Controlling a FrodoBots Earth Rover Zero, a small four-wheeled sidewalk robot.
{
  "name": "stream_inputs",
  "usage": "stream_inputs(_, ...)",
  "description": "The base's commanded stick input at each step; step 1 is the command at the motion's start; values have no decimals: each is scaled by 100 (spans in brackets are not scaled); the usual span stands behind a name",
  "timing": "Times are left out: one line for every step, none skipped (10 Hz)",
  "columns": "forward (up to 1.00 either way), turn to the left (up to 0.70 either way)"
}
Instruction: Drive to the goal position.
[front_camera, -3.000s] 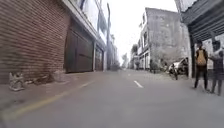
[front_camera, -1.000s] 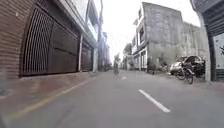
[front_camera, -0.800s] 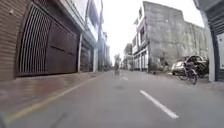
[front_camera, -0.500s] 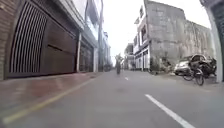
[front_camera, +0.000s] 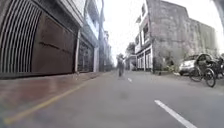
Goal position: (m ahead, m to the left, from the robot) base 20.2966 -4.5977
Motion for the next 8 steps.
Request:
stream_inputs(100, 26)
stream_inputs(100, 40)
stream_inputs(100, 34)
stream_inputs(100, 6)
stream_inputs(100, 0)
stream_inputs(100, 0)
stream_inputs(100, 0)
stream_inputs(100, 0)
